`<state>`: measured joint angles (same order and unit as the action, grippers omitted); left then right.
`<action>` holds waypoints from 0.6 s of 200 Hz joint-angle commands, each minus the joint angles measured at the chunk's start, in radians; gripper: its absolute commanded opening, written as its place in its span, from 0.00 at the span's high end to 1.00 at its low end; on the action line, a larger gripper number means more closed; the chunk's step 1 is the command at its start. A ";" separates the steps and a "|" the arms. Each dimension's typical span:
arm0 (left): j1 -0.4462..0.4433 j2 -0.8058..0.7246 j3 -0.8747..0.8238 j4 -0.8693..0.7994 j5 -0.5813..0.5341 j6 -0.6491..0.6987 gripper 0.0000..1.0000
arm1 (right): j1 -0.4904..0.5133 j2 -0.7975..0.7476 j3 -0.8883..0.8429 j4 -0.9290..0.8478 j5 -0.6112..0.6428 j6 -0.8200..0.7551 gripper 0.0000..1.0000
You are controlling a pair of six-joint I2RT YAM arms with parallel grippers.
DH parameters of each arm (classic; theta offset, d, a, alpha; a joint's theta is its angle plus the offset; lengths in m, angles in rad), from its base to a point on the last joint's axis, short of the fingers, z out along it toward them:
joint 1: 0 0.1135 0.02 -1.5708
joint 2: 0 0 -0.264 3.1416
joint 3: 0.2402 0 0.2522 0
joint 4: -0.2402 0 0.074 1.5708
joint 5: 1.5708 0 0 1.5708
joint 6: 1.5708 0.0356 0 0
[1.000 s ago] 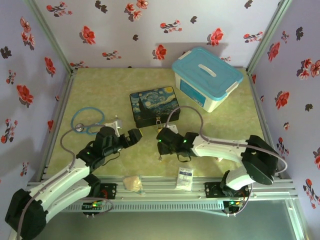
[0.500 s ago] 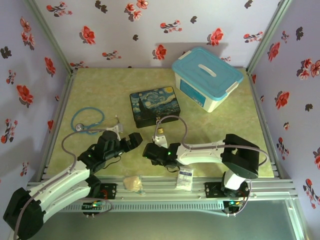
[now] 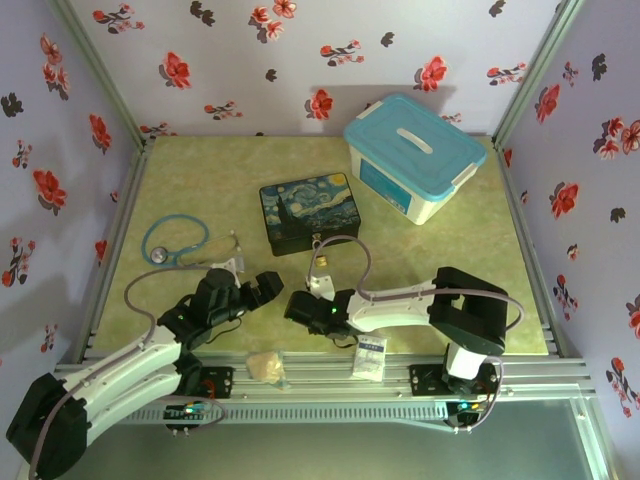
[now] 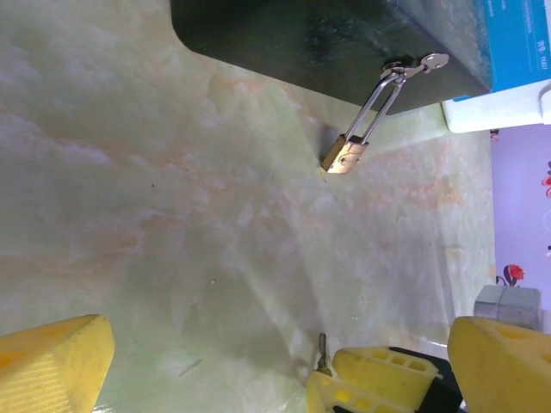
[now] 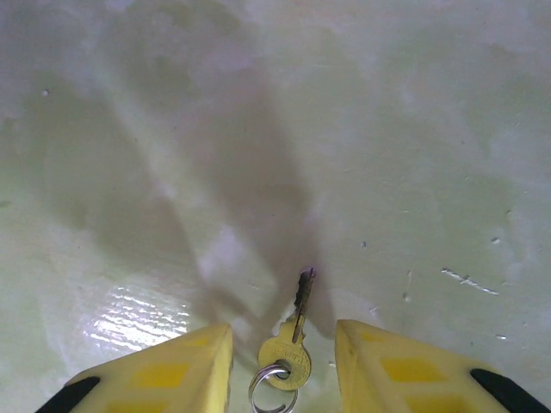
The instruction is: Unlock a padlock with a key
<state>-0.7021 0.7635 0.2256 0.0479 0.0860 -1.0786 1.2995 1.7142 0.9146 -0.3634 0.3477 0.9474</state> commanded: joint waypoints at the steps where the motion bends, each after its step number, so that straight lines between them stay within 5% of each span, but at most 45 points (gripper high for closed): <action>1: -0.006 -0.018 -0.013 0.029 -0.017 -0.015 0.00 | 0.016 0.019 -0.015 0.007 0.010 0.013 0.66; 70: -0.007 -0.026 -0.029 0.045 -0.030 -0.028 0.00 | 0.072 0.057 0.008 -0.080 0.053 0.045 0.77; 120: -0.005 -0.024 -0.026 0.034 -0.035 -0.029 0.00 | 0.067 0.055 -0.038 0.041 0.044 -0.019 0.84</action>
<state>-0.7025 0.7483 0.2081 0.0742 0.0708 -1.0981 1.3617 1.7393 0.9184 -0.3599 0.4084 0.9615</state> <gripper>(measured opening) 0.997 0.187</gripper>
